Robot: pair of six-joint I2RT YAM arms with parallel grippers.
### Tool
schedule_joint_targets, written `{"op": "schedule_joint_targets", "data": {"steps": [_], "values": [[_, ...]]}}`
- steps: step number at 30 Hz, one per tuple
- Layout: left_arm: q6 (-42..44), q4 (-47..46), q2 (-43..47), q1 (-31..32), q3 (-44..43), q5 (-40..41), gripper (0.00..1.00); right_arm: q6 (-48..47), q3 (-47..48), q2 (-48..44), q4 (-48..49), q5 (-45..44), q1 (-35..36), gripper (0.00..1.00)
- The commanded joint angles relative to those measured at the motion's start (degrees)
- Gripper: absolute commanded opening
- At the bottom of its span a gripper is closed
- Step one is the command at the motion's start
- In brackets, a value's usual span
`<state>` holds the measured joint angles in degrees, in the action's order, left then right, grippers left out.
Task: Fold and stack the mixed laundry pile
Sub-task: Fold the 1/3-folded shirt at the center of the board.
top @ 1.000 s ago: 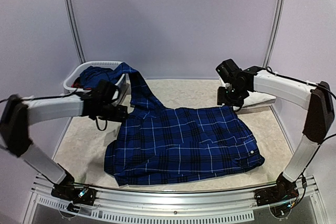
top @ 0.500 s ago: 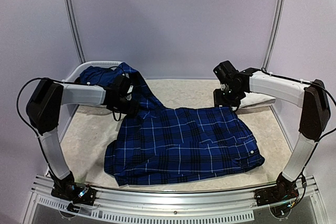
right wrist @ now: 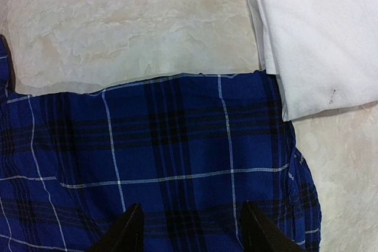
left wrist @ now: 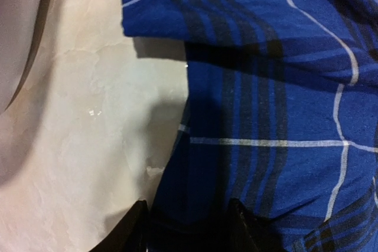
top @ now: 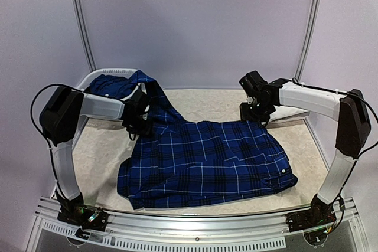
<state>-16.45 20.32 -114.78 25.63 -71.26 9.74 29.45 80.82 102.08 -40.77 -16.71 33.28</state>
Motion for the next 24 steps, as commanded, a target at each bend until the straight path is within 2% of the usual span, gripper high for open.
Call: {"op": "schedule_joint_targets", "data": {"steps": [1,3,7,9,12,16,24], "values": [[-1.2,1.1,-2.3,-0.8,-0.3,-2.8,0.46,-0.4,0.2,0.9,0.4,0.2,-0.4,0.56],[-1.8,0.3,-2.7,-0.7,0.7,-3.4,0.43,-0.6,0.7,0.9,-0.1,-0.1,-0.4,0.56],[-2.3,-1.0,-3.3,-0.6,2.7,-3.1,0.29,-0.8,1.7,1.1,-0.2,-0.4,-0.4,0.56],[-2.1,-1.3,-3.3,-0.7,3.2,-3.0,0.20,-0.9,2.5,1.4,-0.3,-0.4,-0.4,0.56],[-2.6,-2.0,-1.4,-0.6,5.0,-1.8,0.00,-0.8,4.1,2.2,-0.4,-0.4,-0.4,0.56],[-3.0,-2.6,4.2,-0.6,8.9,2.2,0.00,0.3,7.0,3.6,-0.8,0.1,-0.5,0.58],[-4.0,-2.3,12.7,-0.5,14.7,4.5,0.00,2.6,16.5,10.8,-3.9,0.5,-1.6,0.59]]}}
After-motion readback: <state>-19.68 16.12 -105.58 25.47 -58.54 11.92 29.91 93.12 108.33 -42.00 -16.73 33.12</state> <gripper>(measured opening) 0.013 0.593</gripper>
